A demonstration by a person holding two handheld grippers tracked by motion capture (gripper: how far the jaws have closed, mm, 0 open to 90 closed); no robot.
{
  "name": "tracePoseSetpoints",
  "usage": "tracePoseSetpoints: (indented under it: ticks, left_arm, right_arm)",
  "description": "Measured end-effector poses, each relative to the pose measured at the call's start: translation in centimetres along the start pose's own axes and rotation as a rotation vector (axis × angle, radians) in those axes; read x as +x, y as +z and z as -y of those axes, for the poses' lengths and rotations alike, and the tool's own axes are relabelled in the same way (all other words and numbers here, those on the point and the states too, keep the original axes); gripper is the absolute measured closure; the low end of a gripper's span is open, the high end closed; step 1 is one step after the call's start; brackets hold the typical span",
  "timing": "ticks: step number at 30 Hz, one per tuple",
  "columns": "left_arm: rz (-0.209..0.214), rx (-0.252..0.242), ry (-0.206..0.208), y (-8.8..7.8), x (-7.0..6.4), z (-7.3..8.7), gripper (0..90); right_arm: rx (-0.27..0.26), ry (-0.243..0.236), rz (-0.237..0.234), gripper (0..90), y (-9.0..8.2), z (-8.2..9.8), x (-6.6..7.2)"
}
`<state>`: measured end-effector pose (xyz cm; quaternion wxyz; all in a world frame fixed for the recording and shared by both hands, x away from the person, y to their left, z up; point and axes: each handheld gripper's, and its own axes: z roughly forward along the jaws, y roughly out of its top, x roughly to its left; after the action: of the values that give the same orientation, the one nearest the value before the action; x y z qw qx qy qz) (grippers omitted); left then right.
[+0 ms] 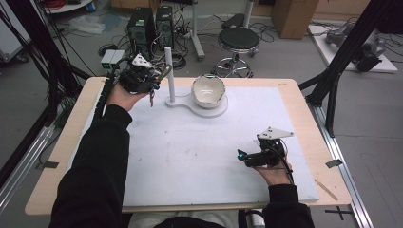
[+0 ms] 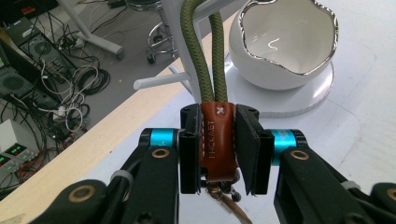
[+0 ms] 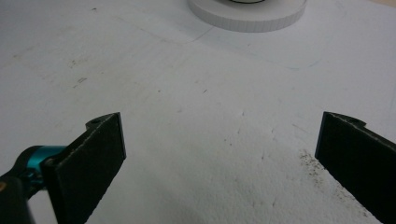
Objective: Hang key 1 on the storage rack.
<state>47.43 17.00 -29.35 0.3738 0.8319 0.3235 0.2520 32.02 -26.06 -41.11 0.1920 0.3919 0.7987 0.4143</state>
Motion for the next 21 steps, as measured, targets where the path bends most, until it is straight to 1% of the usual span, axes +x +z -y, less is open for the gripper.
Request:
tracePoseSetpoints:
  ticks: [1,4,5,7,9,10,11,12,13,14,15,16,17,18,19,20,21]
  left_arm:
    - [0.003,0.0,-0.002,0.2,0.1,0.1,71.5]
    - [0.01,0.014,-0.012,1.0,0.3,0.3,71.4]
    - [0.01,0.014,-0.012,1.0,0.3,0.3,71.1]
    - [0.016,0.008,-0.029,1.2,0.2,0.4,69.9]
    - [0.017,0.009,-0.032,1.2,0.2,0.4,67.6]
    - [0.025,0.006,-0.035,1.1,0.2,0.4,65.0]
    - [0.039,-0.003,-0.052,1.1,0.2,0.5,65.0]
    - [0.051,-0.006,-0.066,1.0,0.2,0.5,55.7]
    - [0.052,-0.01,-0.068,0.8,0.2,0.5,55.7]
    - [0.046,-0.016,-0.068,0.6,0.1,0.6,47.8]
    - [0.035,-0.036,-0.082,0.2,0.0,0.6,42.9]
    - [0.035,-0.036,-0.082,0.2,0.0,0.6,38.7]
    - [0.032,-0.046,-0.092,0.0,0.0,0.6,34.2]
    - [0.036,-0.043,-0.103,-0.1,0.1,0.7,27.6]
    - [0.044,-0.04,-0.123,-0.2,0.1,0.7,21.6]
    - [0.062,-0.033,-0.134,-0.3,0.1,0.7,18.6]
    - [0.074,-0.027,-0.136,-0.4,0.1,0.7,16.9]
  right_arm:
    - [-0.008,-0.006,0.009,0.7,0.0,0.0,0.0]
    - [-0.009,0.001,0.011,0.7,0.0,0.0,-0.2]
    - [-0.004,0.004,0.01,0.7,0.0,0.0,-0.2]
    - [0.0,0.002,0.009,0.7,0.1,0.1,-0.2]
    - [0.002,0.004,0.007,0.7,0.1,0.1,-0.2]
    - [0.003,0.005,0.008,0.7,0.1,0.1,-0.2]
    - [0.003,0.005,0.008,0.7,0.1,0.1,-0.2]
    - [0.0,0.003,0.009,0.7,0.0,0.1,-0.2]
    - [0.0,0.003,0.009,0.7,0.0,0.1,-0.2]
    - [-0.002,0.006,0.009,0.7,0.0,0.2,-0.2]
    - [-0.002,0.005,0.01,0.7,-0.1,0.2,-0.2]
    - [-0.002,0.005,0.01,0.7,-0.1,0.2,-0.2]
    - [-0.002,0.007,0.013,0.7,-0.1,0.3,-0.2]
    - [-0.002,0.006,0.016,0.7,-0.1,0.3,-0.2]
    - [-0.001,0.002,0.023,0.7,0.0,0.4,-0.2]
    - [0.001,-0.001,0.031,0.7,0.0,0.4,-0.1]
    - [-0.001,-0.004,0.035,0.7,0.0,0.4,-0.1]
